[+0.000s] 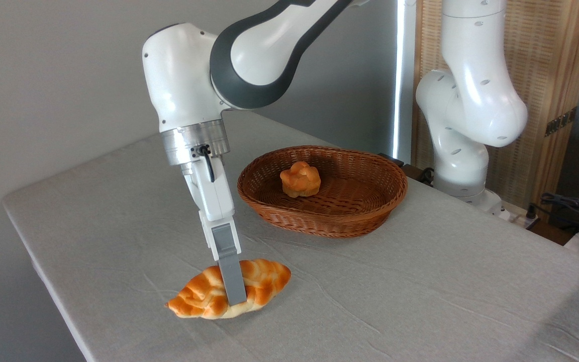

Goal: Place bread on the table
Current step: 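Open the gripper and raise it away from the roll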

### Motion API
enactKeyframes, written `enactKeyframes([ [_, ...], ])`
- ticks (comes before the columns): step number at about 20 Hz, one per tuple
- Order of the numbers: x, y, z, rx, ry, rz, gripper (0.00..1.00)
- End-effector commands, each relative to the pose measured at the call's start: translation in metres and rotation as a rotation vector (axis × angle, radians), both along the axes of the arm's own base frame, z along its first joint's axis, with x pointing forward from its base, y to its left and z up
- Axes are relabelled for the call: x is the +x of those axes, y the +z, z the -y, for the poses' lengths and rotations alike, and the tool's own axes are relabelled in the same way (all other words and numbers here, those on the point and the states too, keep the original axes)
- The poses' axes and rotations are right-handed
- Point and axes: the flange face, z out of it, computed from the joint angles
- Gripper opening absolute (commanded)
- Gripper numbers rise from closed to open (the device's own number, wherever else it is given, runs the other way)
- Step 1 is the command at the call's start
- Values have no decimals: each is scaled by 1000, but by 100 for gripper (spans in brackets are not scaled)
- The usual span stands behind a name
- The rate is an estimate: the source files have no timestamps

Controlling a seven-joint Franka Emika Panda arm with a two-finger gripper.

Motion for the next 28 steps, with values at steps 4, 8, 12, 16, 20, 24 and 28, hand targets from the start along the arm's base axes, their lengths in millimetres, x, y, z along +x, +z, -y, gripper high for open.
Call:
enactKeyframes([
  [4,6,-16,16,18,-27,-18,100],
  [8,4,-20,31,-57,35,-11,100],
  [12,3,-16,36,-155,118,-3,100],
  [16,15,35,37,-345,266,79,100],
  [20,12,99,17,-514,376,114,100],
  [24,-17,153,4,-518,439,-59,100],
  [28,-42,197,-20,-581,472,-105,100],
])
